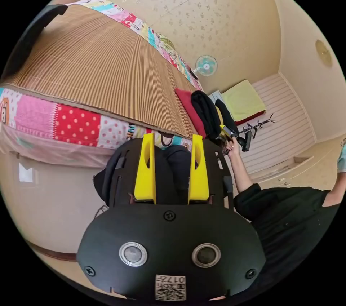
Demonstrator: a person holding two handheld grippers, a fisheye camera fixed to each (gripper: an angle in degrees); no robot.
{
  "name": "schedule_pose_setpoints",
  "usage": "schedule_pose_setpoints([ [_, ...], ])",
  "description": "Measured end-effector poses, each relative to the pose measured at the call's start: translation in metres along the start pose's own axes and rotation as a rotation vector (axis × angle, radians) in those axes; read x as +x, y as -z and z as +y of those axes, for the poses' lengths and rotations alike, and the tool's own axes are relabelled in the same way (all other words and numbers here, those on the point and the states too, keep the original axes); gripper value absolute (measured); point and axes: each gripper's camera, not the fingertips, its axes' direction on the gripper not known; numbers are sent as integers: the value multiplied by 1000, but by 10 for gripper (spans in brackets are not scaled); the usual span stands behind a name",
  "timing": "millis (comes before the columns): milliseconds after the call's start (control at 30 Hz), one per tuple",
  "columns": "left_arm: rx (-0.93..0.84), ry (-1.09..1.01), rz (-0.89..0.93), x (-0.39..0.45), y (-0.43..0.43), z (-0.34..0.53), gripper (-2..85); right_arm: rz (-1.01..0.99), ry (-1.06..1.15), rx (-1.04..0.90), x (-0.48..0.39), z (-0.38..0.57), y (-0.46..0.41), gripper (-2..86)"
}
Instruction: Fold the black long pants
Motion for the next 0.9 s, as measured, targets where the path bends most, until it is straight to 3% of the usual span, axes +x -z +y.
schedule_pose_setpoints([
  [133,32,-26,-122,19,31,25,141,-85,384,-275,-130,48,-28,5],
  [167,25,-36,-134,25,33,29,142,-129,403,-299,-143,57,-31,5],
  [300,41,8,-111,26,34,35,153,-677,274,-419,-163,108,-67,4],
  [333,50,21,-104,25,35,35,154,-721,201,-456,-158,121,-80,4],
  [433,107,40,-131,21,58,32,158,-715,136,-455,-151,152,-83,4],
  [633,297,61,-462,-16,168,-12,148,-690,145,-512,-127,159,-64,4],
  [800,249,202,-684,-107,252,-100,129,-680,98,-427,-93,135,-27,4],
  [900,253,329,-666,-153,281,-124,165,-633,59,-346,-69,128,5,4],
])
